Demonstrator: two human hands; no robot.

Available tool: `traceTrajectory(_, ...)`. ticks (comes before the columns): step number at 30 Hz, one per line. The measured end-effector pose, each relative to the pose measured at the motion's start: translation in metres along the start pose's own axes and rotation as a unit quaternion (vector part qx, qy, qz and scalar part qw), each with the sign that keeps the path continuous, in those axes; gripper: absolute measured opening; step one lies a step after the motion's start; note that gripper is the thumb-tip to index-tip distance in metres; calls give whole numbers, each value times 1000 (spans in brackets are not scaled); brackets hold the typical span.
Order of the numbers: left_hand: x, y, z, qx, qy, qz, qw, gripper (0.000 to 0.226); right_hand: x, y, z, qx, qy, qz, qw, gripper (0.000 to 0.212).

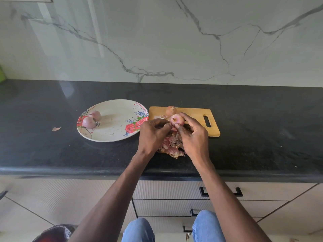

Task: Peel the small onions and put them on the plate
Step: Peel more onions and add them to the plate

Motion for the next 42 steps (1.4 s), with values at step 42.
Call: traceTrajectory(42, -3, 2, 2, -65, -177, -70, 980, 24, -4, 2, 4, 172, 194, 22, 966, 24)
Point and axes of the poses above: each hand's wrist, its own y-axis towards the middle knuckle, its own x-axis out of the palm, z = x × y, the point moved 1 cm from there along y, towards the middle knuckle, and after that the axes turned 9 degrees about -x, right-handed, at the moved point
